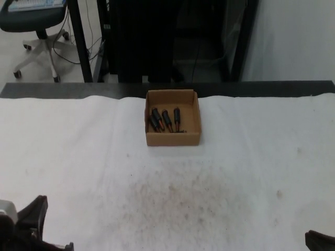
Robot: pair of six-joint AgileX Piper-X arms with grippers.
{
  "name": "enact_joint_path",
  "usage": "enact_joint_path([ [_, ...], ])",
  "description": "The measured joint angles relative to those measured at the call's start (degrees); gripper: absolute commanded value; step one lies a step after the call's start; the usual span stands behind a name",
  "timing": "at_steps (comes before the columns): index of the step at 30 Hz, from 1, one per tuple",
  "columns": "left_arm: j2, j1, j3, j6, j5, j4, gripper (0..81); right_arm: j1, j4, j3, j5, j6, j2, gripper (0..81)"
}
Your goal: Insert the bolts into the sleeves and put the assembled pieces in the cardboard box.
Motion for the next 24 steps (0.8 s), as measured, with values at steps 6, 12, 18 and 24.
enact_joint_path([
  [6, 0.0, 0.0, 0.0, 0.0, -0.2, 2.2, 0.3, 0.0, -0.5, 2.3, 0.0, 0.0, -3.7, 0.8],
  [12, 0.0, 0.0, 0.0, 0.0, -0.2, 10.2, 0.3, 0.0, 1.6, 2.3, 0.0, 0.0, -4.8, 0.8],
  [18, 0.0, 0.0, 0.0, 0.0, -0.2, 15.2, 0.3, 0.0, 2.1, 2.3, 0.0, 0.0, -4.8, 0.8],
  [24, 0.0, 0.0, 0.0, 0.0, -0.2, 16.9, 0.3, 0.0, 2.1, 2.3, 0.0, 0.0, -4.8, 0.8],
])
